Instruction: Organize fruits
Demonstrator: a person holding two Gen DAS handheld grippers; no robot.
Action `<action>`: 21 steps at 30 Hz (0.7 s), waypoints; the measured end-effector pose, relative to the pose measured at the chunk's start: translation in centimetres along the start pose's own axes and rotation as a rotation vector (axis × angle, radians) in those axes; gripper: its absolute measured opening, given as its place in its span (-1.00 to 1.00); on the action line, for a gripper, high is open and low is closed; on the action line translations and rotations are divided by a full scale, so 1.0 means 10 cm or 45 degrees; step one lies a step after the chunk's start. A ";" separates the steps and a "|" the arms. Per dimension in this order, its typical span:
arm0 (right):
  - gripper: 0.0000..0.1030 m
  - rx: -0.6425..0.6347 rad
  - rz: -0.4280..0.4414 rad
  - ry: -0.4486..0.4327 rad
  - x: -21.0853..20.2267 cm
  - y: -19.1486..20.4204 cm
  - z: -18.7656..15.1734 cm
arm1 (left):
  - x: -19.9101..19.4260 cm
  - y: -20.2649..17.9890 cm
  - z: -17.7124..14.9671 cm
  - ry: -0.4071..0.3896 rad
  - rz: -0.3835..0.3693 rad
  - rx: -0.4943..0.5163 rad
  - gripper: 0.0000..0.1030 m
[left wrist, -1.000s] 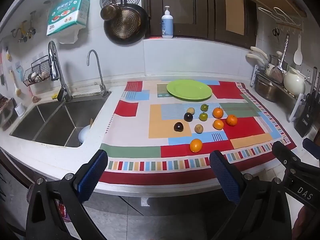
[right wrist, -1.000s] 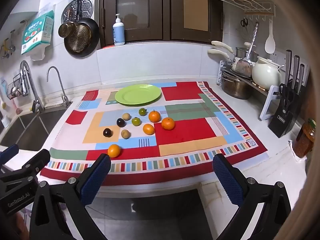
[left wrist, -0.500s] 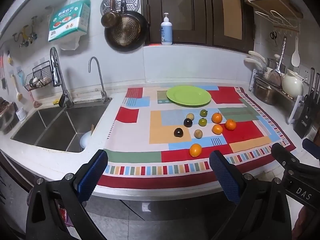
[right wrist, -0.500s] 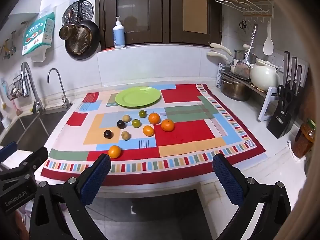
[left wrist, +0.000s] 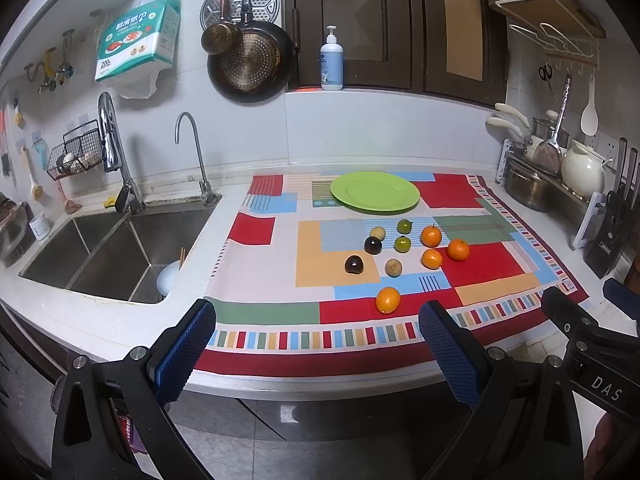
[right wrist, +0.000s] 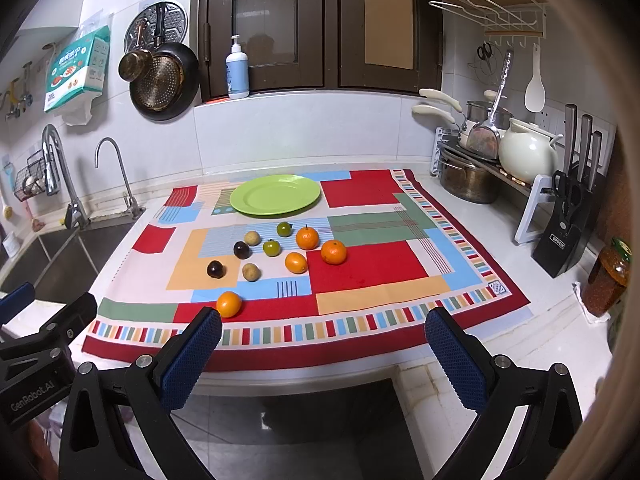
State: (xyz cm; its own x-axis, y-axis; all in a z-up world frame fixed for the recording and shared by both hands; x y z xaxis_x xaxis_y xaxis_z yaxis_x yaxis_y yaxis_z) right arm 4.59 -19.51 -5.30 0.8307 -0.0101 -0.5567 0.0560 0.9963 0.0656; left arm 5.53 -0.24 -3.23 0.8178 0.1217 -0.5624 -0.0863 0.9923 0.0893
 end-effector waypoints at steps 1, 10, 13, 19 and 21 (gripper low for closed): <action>0.99 -0.001 0.000 0.000 0.00 0.00 0.00 | 0.00 0.00 -0.01 -0.001 0.002 -0.001 1.00; 0.99 -0.003 0.001 -0.005 -0.01 0.02 0.01 | -0.01 -0.02 -0.02 0.001 -0.007 -0.005 1.00; 0.99 -0.003 0.001 -0.006 -0.01 0.02 0.01 | -0.02 -0.04 -0.01 0.001 -0.008 -0.006 1.00; 0.99 -0.005 0.001 -0.007 -0.02 0.03 0.01 | -0.02 -0.01 -0.02 -0.001 -0.018 -0.006 1.00; 0.99 -0.006 0.001 -0.009 -0.02 0.03 0.01 | -0.02 -0.02 -0.01 -0.001 -0.020 -0.008 1.00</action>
Point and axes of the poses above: each gripper's, at about its wrist camera, not at the fingertips, and x roughly the way its jaws point, y to its left, z to its top, the point moved 8 cm from there along x, roughly the way its jaws point, and after that the axes turned 7 degrees about z, right-handed, at the moved point
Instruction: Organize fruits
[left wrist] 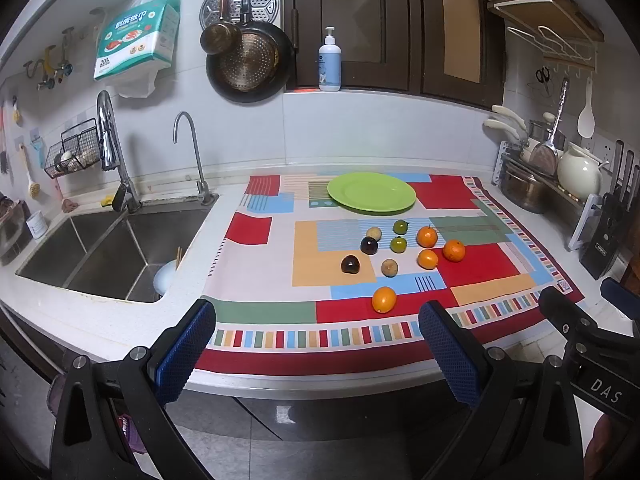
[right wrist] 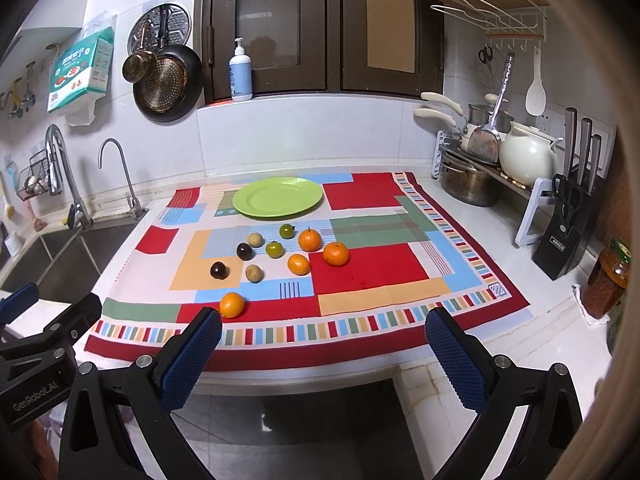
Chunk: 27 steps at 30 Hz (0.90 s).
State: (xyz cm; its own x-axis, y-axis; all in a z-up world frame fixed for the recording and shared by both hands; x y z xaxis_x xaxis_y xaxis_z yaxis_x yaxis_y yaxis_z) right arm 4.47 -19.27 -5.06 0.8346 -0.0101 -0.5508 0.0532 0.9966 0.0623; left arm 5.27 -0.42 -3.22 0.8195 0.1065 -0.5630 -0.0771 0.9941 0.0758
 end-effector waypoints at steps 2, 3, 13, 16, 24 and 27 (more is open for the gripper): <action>0.99 -0.004 -0.002 -0.002 -0.01 0.01 0.01 | 0.00 -0.01 0.01 0.000 0.000 -0.001 1.00; 0.99 -0.006 -0.002 -0.004 -0.02 0.02 0.01 | 0.00 0.01 -0.01 -0.001 -0.001 0.000 1.00; 0.99 -0.011 0.003 -0.012 -0.03 0.05 0.02 | 0.00 0.00 -0.01 0.000 -0.003 0.000 1.00; 0.99 -0.012 0.003 -0.013 -0.03 0.05 0.02 | 0.00 0.00 -0.02 -0.001 -0.003 0.000 1.00; 0.99 -0.012 0.004 -0.013 -0.03 0.04 0.01 | 0.02 -0.01 -0.02 0.006 -0.008 0.004 1.00; 0.99 -0.013 0.003 -0.006 -0.01 0.06 0.01 | 0.06 0.00 -0.03 0.013 -0.014 0.005 1.00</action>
Point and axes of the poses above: each gripper's, at about its wrist camera, not at the fingertips, and x roughly the way its jaws point, y to its left, z to its top, the point moved 8 cm from there along x, roughly the way its jaws point, and after that the axes turned 7 degrees about z, right-handed, at the moved point
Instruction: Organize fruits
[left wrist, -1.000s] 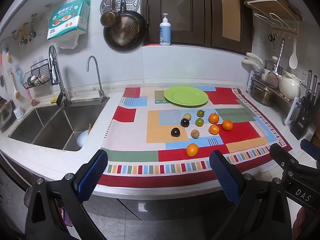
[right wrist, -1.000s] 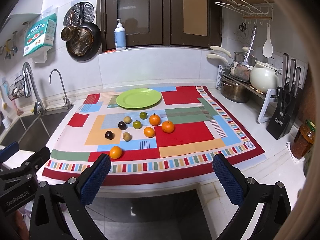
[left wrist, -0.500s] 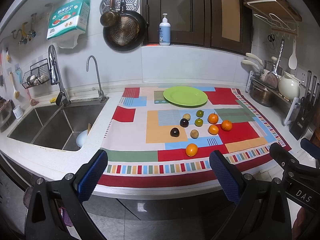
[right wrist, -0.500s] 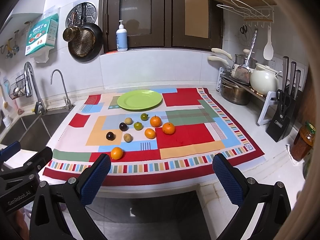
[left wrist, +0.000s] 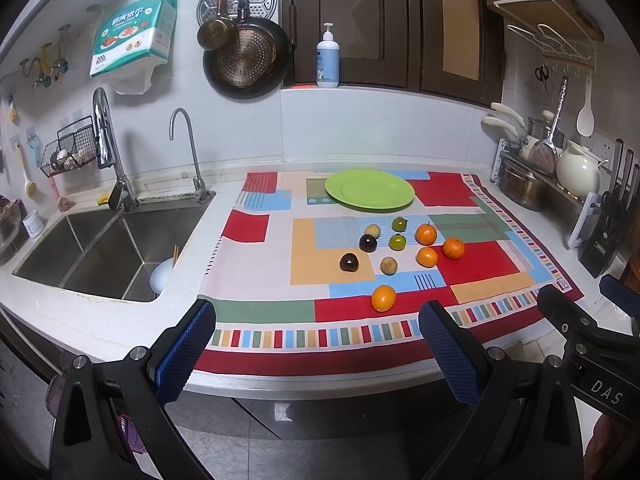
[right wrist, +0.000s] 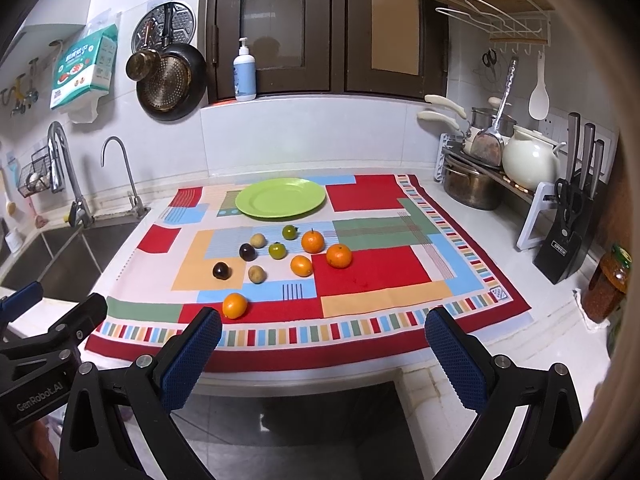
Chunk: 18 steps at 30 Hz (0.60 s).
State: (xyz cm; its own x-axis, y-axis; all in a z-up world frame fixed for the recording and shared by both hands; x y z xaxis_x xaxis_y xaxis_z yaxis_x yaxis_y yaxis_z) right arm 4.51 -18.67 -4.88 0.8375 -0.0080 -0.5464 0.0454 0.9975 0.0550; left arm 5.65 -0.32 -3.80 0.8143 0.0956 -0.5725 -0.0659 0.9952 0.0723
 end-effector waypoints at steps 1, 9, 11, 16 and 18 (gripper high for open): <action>0.99 -0.001 0.000 0.002 0.01 0.00 0.00 | 0.01 0.00 0.00 0.002 -0.002 0.001 1.00; 0.99 -0.005 -0.004 0.026 0.10 0.01 -0.03 | 0.15 0.01 -0.03 0.024 -0.032 0.019 1.00; 0.99 -0.009 -0.007 0.031 0.13 0.02 -0.03 | 0.20 0.00 -0.03 0.019 -0.042 0.039 1.00; 0.99 -0.035 -0.020 0.032 0.23 0.04 -0.04 | 0.31 -0.04 -0.04 0.000 -0.061 0.100 1.00; 0.99 -0.050 -0.026 0.034 0.28 0.04 -0.04 | 0.36 -0.07 -0.04 -0.002 -0.078 0.120 0.95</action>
Point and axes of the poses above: each gripper's, at about its wrist camera, not at the fingertips, and x roughly the way its jaws point, y to its left, z to its top, the point moved 8 cm from there along x, roughly the way its jaws point, and after that the axes turned 7 degrees about z, right-handed, at the moved point
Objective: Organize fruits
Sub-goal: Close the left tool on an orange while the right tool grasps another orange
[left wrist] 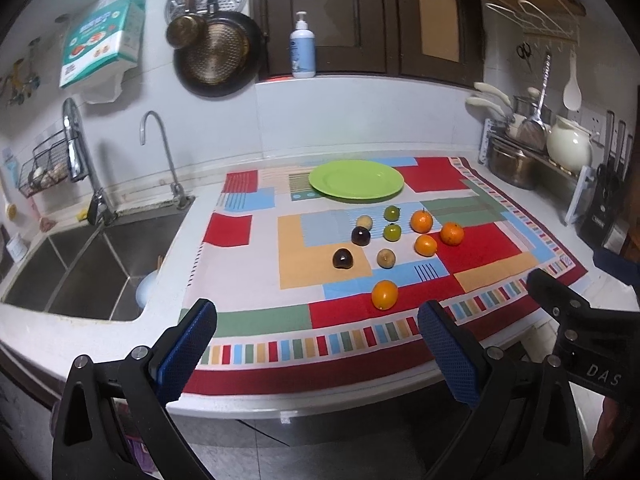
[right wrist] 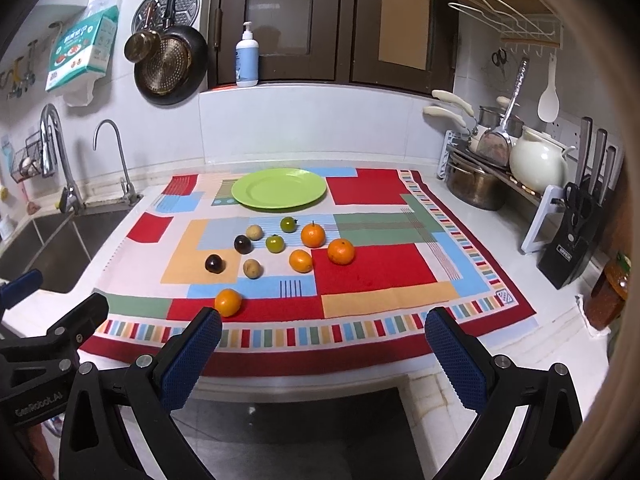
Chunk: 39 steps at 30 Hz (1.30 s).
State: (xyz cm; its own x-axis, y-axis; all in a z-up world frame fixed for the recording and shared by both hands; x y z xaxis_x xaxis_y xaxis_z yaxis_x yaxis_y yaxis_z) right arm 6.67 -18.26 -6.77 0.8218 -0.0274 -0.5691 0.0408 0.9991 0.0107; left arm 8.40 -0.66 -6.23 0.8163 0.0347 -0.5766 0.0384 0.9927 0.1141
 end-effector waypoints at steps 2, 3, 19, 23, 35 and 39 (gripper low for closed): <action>0.99 -0.012 0.005 0.006 0.06 0.02 0.00 | 0.08 -0.05 0.00 0.013 -0.014 0.029 0.88; 0.99 -0.021 0.009 0.011 0.09 0.03 -0.01 | 0.11 -0.08 -0.01 0.019 -0.022 0.039 0.87; 0.64 -0.247 0.144 0.103 1.00 -0.01 0.04 | 0.91 -0.63 -0.06 0.087 -0.110 0.127 0.33; 0.54 -0.307 0.190 0.164 1.32 0.04 0.00 | 1.16 -0.68 -0.11 0.143 -0.106 0.123 0.22; 0.38 -0.332 0.250 0.290 1.90 0.01 -0.11 | 1.55 -0.92 -0.24 0.243 -0.156 0.153 -0.13; 0.35 -0.321 0.268 0.296 1.98 0.01 -0.09 | 1.61 -0.97 -0.24 0.263 -0.173 0.155 -0.29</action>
State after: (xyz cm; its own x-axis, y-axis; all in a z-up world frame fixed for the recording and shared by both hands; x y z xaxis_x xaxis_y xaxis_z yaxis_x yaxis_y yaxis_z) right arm 22.46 -18.71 -18.78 0.6456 0.1578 -0.7472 -0.2795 0.9593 -0.0389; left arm 19.78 -9.41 -18.54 0.6647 -0.0626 -0.7445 0.2186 0.9692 0.1136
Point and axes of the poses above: each gripper's, at about its wrist camera, not at the fingertips, and x roughly the way its jaws point, y to its left, z to its top, the point moved 8 cm from there along x, roughly the way its jaws point, and after that the axes turned 7 degrees about z, right-handed, at the moved point
